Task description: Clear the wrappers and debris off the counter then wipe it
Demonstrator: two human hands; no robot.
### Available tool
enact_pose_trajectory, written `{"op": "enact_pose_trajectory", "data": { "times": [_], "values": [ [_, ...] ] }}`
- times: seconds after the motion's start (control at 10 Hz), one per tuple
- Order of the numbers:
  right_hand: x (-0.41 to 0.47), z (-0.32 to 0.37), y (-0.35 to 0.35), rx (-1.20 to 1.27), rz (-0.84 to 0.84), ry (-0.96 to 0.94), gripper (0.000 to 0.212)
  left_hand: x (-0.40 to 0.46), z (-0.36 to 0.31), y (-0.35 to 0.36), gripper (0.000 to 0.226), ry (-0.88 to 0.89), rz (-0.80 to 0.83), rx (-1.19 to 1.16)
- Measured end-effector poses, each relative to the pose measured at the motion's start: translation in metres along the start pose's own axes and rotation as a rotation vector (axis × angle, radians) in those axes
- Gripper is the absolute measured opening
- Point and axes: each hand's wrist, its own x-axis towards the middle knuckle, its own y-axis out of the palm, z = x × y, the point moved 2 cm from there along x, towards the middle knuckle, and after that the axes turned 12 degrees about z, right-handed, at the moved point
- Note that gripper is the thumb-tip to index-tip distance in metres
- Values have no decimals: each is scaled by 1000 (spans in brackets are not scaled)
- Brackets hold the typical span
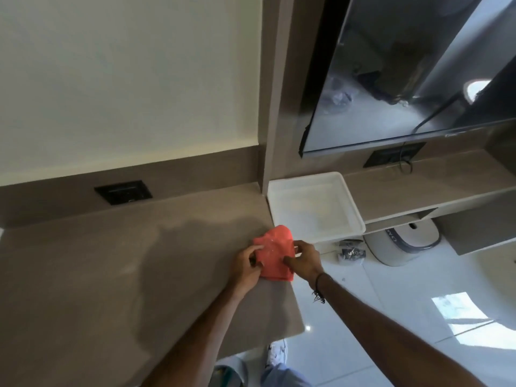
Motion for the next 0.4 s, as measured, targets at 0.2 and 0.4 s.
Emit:
{"op": "enact_pose_trajectory", "data": {
  "times": [0.2,0.4],
  "values": [
    [66,15,-86,-21,-56,-11,50,83,-64,33,43,-10,74,-46],
    [99,30,-120,-135,4,-36,58,117,-79,40,44,-38,59,92]
  ]
}}
